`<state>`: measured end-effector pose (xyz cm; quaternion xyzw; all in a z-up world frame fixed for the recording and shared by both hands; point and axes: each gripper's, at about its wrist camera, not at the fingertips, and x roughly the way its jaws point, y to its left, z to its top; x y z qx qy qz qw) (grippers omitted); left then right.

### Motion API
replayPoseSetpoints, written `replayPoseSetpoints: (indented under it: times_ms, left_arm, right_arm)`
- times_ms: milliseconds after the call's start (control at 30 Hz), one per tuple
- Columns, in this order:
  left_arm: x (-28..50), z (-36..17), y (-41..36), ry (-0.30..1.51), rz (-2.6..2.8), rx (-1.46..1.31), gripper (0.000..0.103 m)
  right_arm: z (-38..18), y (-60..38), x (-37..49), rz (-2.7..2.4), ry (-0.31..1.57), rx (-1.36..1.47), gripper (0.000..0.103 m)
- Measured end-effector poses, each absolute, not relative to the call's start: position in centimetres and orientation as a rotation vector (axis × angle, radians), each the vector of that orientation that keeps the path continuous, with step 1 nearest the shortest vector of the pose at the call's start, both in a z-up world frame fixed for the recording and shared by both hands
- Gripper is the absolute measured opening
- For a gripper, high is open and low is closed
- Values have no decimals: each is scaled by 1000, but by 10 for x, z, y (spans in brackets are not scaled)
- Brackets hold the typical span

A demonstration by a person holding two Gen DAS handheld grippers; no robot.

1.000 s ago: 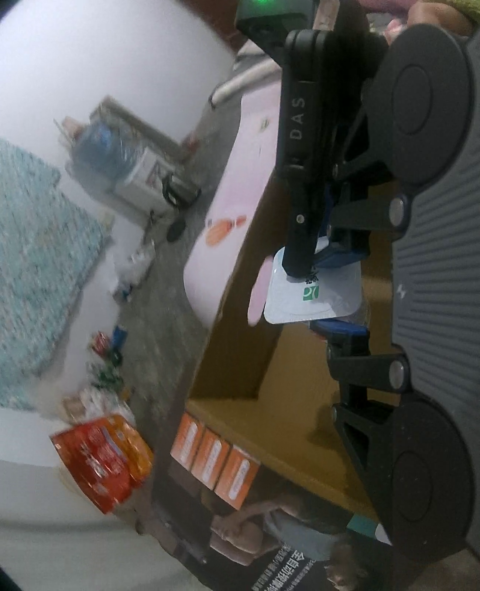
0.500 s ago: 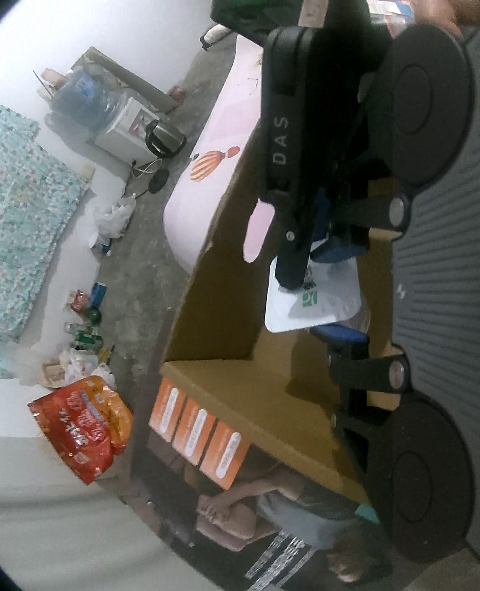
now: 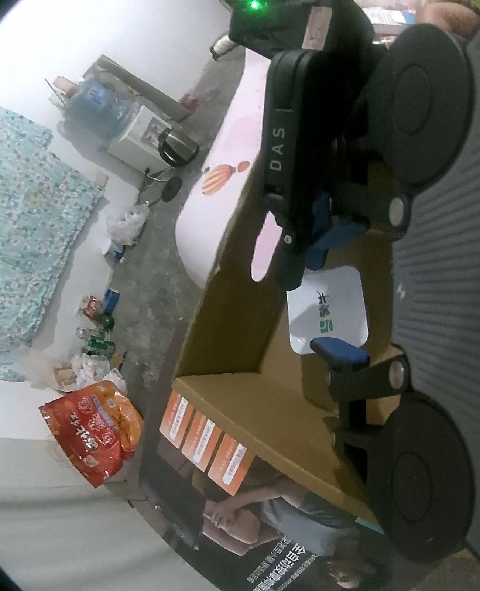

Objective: Organize soft objects
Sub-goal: 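Carry the yogurt cup with the right tool over the cardboard box, then open the right gripper to drop the yogurt cup into the box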

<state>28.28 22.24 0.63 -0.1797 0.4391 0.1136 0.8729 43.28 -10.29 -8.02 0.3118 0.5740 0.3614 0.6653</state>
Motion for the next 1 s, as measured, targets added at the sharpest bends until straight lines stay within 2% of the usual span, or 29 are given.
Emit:
replayPoseSetpoints:
  times_ms: [367, 500, 633, 867, 1000]
  left_arm:
    - [219, 57, 217, 755, 325, -287, 60]
    - [202, 66, 244, 710, 419, -319, 69]
    - [207, 57, 276, 742, 473, -392, 73]
    - [224, 19, 309, 870, 425, -537, 73]
    - [228, 9, 309, 884, 396, -562, 73]
  right_arm:
    - [-58, -103, 420, 796, 1271, 528, 35]
    - [-61, -90, 412, 795, 1299, 480, 36]
    - [-69, -80, 405, 775, 1332, 474, 37]
    - [-84, -77, 398, 740, 1388, 528, 37]
    - [-91, -77, 397, 701, 1389, 556, 36]
